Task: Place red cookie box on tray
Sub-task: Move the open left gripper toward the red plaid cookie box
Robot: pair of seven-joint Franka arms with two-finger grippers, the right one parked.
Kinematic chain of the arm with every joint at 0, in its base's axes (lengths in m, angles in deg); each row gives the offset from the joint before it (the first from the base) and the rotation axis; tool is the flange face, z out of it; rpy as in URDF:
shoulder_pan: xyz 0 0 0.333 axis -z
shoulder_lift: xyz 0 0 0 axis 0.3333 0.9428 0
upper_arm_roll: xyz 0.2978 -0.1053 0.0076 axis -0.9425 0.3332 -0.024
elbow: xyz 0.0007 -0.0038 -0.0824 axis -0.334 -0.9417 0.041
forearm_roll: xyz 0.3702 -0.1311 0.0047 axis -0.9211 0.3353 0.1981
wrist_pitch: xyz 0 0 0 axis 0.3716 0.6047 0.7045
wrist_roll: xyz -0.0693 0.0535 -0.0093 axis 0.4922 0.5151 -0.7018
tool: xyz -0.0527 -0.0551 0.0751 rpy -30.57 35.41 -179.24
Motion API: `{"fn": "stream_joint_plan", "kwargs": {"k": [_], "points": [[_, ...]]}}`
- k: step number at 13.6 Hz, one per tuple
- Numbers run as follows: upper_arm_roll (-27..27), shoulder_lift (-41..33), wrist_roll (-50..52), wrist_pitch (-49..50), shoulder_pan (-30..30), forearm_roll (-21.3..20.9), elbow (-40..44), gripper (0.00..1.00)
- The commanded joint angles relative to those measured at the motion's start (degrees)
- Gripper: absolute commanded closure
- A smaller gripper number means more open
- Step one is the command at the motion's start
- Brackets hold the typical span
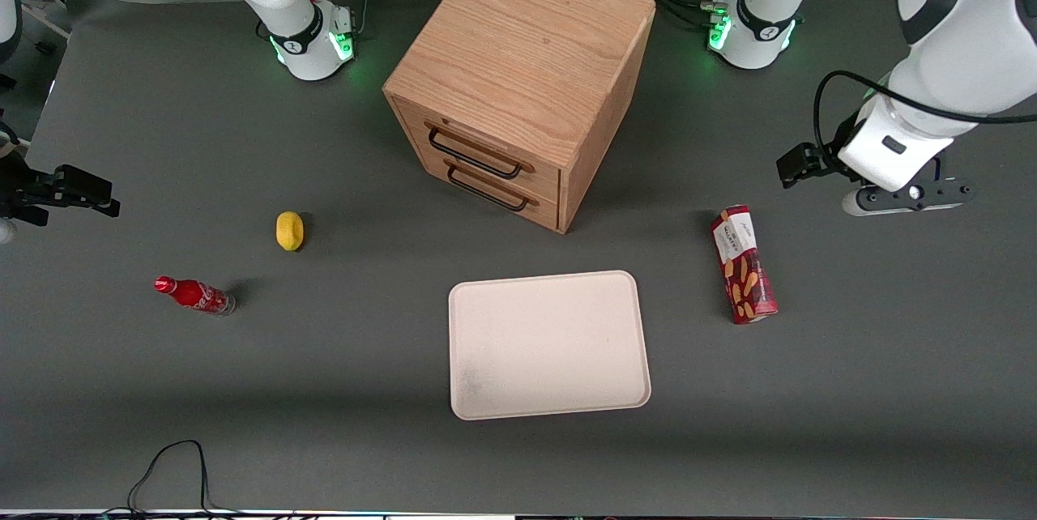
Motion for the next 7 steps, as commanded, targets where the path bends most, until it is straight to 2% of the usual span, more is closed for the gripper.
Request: {"fn": "stream_joint_plan", "kwargs": {"k": [1,7], "points": [[-0.23,-3.24,-0.26,-6.88,-0.09,-0.45,-8.84,0.0],[-0.32,1.23,-0.17,-24.45,-0.62,-0.45,-19.75,0.0]]}}
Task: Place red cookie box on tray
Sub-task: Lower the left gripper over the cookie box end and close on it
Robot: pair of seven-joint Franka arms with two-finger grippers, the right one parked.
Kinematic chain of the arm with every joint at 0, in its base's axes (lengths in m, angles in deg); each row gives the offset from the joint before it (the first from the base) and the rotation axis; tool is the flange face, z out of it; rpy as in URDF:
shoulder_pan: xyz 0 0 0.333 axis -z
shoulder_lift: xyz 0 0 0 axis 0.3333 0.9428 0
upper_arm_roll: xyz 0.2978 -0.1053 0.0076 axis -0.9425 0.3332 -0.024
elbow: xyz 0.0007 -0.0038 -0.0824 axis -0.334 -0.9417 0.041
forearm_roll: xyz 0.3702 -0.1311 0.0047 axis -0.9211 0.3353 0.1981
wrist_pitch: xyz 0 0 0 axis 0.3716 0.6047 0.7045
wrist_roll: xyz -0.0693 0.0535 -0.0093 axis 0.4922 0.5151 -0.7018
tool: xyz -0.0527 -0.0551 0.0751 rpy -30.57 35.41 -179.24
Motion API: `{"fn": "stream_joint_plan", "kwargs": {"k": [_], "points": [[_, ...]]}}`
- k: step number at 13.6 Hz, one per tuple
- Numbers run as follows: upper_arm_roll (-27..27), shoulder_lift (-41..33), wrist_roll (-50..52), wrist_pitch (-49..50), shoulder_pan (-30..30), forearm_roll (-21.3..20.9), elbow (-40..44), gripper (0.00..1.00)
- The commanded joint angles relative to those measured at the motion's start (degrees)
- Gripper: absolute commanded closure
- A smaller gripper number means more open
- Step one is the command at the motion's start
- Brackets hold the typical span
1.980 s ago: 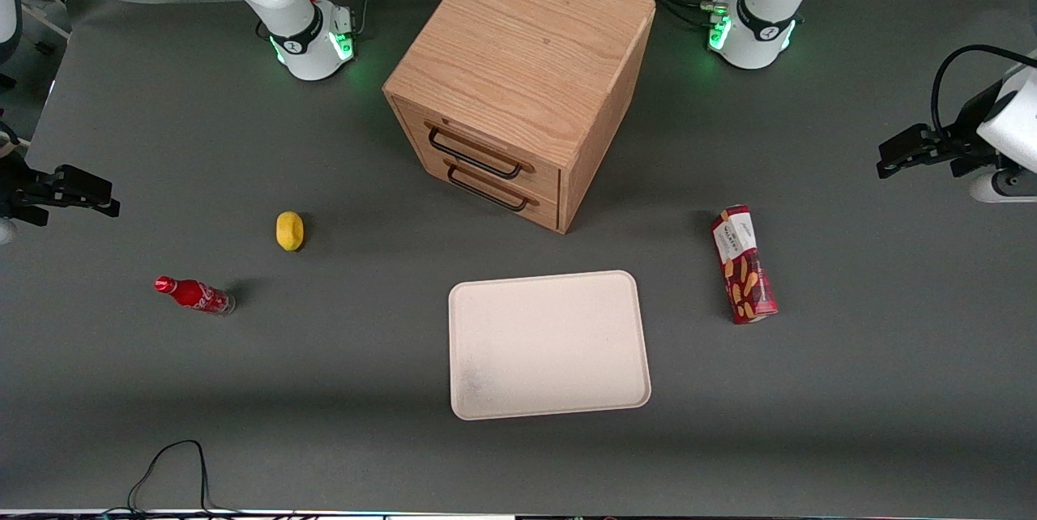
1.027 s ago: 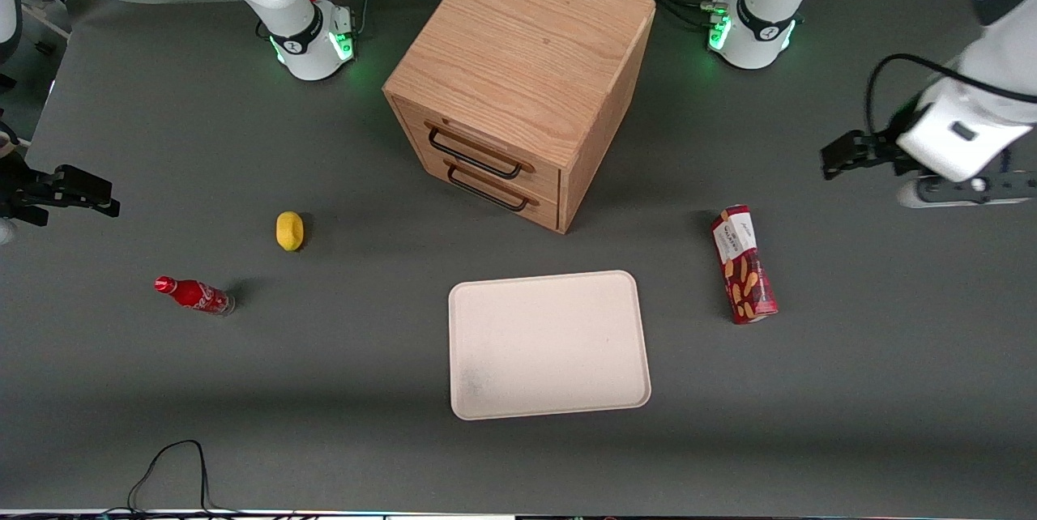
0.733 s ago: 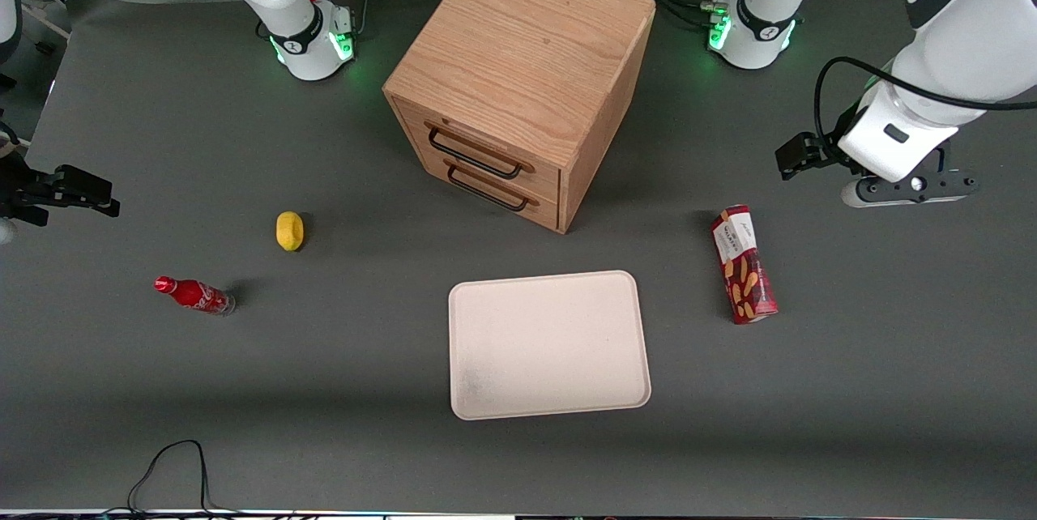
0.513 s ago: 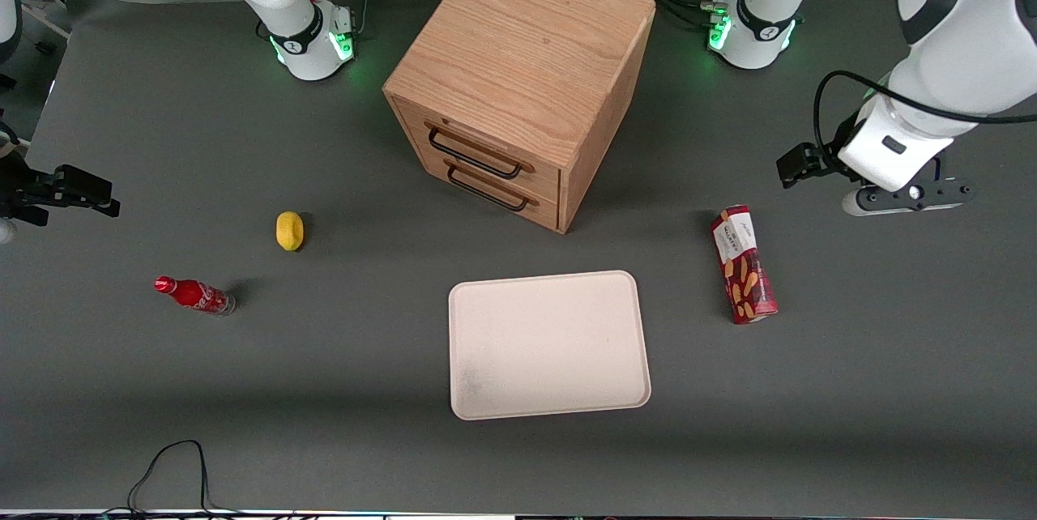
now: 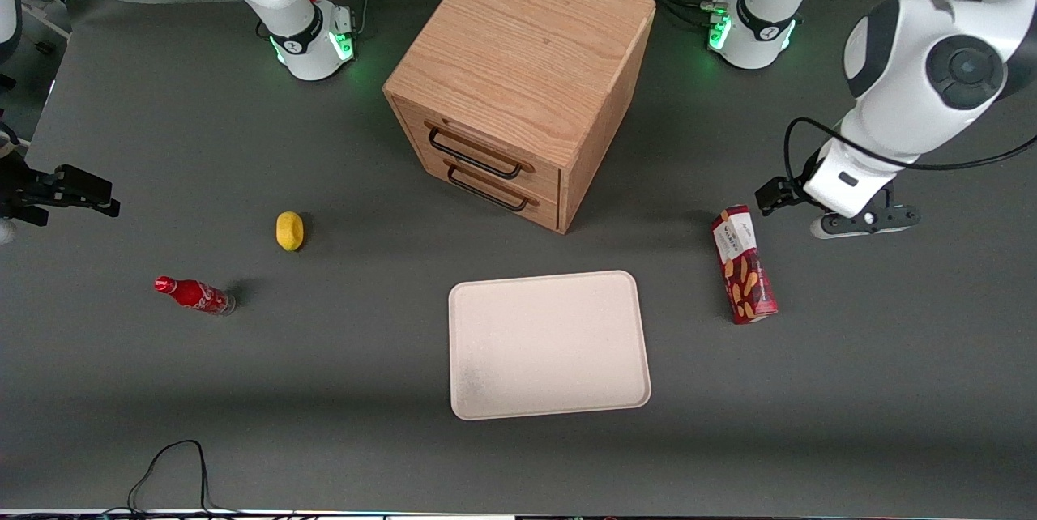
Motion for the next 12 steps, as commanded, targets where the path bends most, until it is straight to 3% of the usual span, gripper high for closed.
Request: {"fn": "stream_joint_plan", "kwargs": {"k": [1,5,12], "points": [[0.03,2.71,-0.06,-6.57,-0.15,-0.36,-3.49,0.0],[0.03,7.73,-0.15,-16.24,0.21,-0.45,-7.0,0.0],[0.03,15.82,-0.15,-24.52,0.03,-0.63,-5.78,0.0]]}}
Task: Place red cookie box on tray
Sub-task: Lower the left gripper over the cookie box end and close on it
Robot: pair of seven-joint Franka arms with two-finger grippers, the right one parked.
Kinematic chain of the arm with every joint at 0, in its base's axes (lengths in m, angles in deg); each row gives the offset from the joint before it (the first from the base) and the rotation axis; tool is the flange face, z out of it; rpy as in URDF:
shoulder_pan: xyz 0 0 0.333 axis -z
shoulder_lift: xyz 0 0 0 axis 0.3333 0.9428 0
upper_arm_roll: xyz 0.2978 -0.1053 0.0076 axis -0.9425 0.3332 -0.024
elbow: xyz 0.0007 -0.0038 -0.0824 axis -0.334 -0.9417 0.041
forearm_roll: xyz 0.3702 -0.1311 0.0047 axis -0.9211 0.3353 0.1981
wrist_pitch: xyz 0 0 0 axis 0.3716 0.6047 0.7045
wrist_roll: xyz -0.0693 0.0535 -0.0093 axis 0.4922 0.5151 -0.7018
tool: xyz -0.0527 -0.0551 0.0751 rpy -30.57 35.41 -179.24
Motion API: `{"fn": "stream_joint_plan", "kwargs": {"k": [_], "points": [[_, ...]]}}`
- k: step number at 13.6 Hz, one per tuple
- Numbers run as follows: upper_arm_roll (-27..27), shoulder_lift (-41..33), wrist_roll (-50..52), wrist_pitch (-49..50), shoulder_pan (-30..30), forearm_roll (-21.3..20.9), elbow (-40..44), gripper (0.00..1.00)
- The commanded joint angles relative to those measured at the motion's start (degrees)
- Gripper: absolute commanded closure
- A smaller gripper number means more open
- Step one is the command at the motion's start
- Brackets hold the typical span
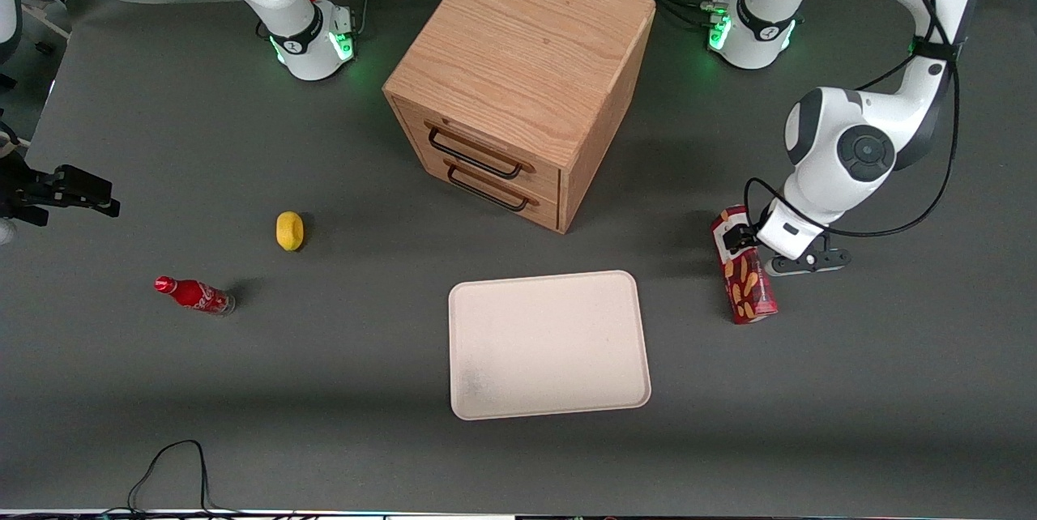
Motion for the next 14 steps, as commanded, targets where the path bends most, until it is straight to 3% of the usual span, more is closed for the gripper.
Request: {"fn": "stream_joint_plan", "kwargs": {"k": [1,6,7,9,11,13,14], "points": [[-0.1,2.79,-0.13,-2.11,0.01,-0.55,1.52,0.0],[-0.1,5.44,-0.4,-1.94,-0.08,-0.55,3.73,0.02],[-0.1,5.35,-0.4,-1.51,-0.16,-0.55,3.82,0.13],[-0.1,5.35,-0.4,-1.15,-0.16,-0.55,4.26,0.5],[-0.18,5.18,-0.31,-0.98,-0.25,-0.55,4.43,0.77],[-0.18,5.18,-0.22,-0.98,-0.43,-0.55,4.43,0.96],[-0.1,5.09,-0.22,-0.98,-0.6,-0.55,4.52,1.0]]}}
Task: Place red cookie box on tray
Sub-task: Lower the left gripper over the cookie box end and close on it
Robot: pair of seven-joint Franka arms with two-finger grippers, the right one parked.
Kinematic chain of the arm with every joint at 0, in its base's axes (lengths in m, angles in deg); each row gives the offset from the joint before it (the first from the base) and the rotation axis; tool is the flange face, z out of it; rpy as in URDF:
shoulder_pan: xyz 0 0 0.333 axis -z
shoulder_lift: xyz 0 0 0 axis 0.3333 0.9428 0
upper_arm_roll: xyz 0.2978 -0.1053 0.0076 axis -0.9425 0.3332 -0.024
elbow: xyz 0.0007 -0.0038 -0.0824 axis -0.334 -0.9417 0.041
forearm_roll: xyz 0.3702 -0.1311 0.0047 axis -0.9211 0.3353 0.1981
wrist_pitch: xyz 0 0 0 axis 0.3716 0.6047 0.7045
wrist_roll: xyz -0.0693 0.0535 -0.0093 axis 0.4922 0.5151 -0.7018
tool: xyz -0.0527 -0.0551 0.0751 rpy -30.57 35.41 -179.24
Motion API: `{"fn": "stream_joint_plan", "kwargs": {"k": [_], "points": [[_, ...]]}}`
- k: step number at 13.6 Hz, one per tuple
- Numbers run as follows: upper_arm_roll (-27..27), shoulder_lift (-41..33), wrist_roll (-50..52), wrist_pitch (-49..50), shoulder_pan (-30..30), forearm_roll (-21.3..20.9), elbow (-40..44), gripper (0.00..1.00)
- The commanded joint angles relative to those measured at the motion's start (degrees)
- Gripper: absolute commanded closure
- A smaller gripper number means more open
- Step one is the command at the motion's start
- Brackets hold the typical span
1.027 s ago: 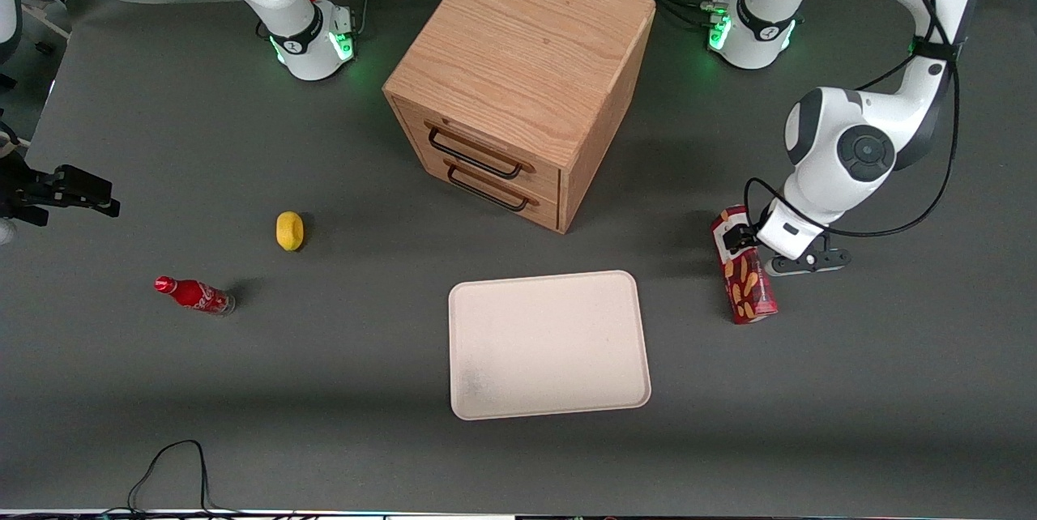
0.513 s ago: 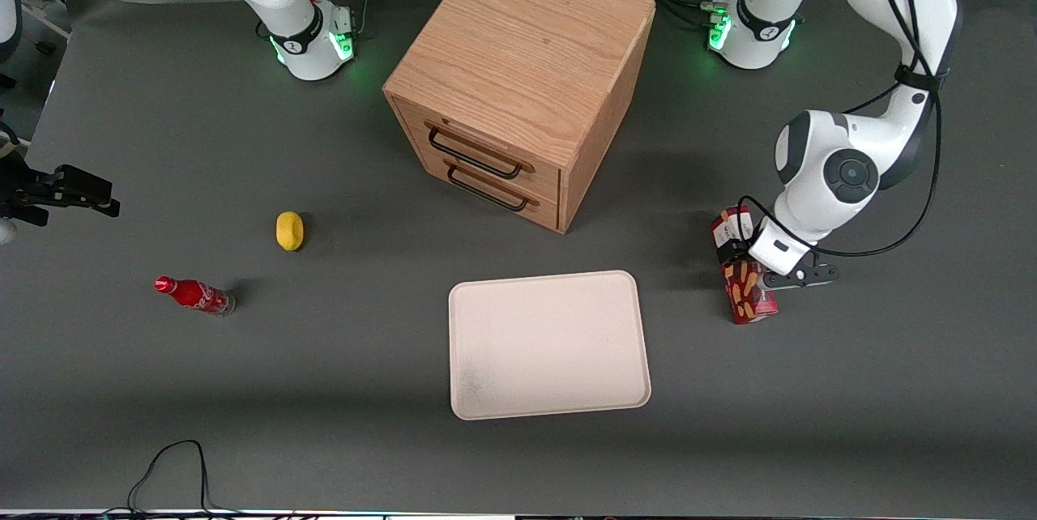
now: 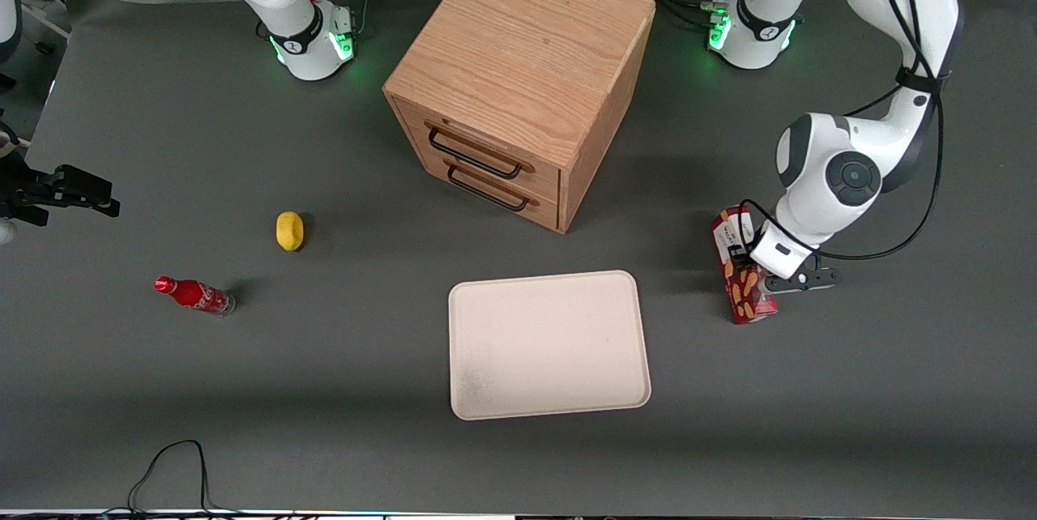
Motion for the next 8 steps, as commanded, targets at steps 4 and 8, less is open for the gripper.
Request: {"fn": "stream_joint_plan", "kwargs": {"k": [4,8], "points": [[-0.07,-0.47,-0.18,8.02,-0.31,-0.5,5.44,1.0],[0.02,-6.69,-0.97,26.48,-0.23,-0.59,14.41,1.0]]}}
